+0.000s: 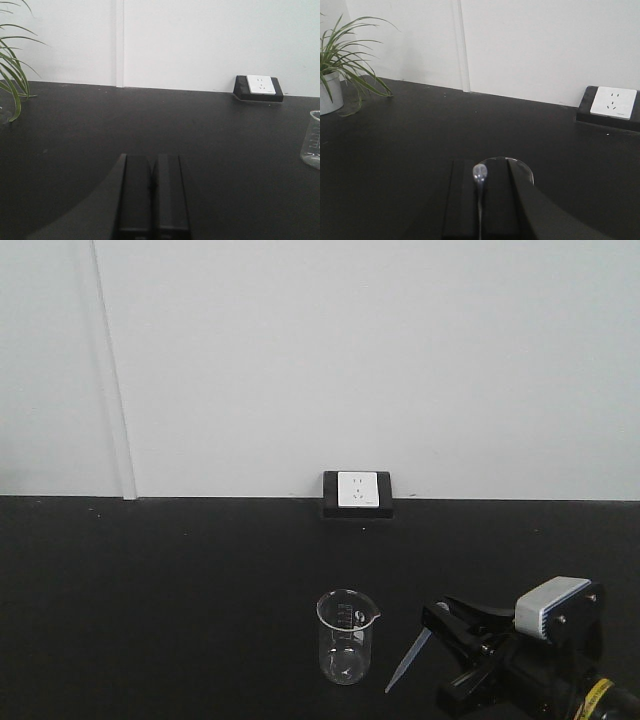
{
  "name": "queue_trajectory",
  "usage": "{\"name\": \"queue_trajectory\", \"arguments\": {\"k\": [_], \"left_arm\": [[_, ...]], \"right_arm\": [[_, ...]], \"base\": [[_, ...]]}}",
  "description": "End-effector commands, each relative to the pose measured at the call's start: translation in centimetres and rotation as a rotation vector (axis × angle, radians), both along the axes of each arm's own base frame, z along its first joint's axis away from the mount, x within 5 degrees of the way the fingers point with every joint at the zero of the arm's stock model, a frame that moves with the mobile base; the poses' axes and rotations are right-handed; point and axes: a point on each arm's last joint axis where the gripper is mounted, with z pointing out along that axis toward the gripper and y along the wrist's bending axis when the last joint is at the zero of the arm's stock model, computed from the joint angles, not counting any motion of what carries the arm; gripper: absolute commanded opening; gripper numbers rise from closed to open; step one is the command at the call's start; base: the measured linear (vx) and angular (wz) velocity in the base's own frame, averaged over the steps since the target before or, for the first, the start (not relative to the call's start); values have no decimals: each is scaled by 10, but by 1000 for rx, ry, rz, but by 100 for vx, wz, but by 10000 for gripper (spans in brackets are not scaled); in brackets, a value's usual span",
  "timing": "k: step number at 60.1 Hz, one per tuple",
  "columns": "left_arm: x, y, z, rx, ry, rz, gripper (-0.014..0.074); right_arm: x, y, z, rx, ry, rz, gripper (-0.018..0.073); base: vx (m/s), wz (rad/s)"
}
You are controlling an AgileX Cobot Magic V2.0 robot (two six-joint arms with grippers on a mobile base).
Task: Grab transparent chemical and place on left bench
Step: 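Drive the base to the other bench holding the dropper in the right gripper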
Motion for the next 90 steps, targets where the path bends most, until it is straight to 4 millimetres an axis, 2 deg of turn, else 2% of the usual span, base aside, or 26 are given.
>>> {"name": "queue_trajectory", "arguments": {"k": [1,33,90], "left_arm": [[-1,0,3,-14,-81,-1,-3],[-1,0,3,-14,-81,-1,-3],[-1,0,3,-14,-81,-1,-3]], "right_arm": [[-1,-1,23,63,-115,4,-7],[-1,-1,23,62,-113,3,-7],[-1,-1,23,62,-113,4,-7]], "base": [[0,2],[-6,2],[-22,8]]}}
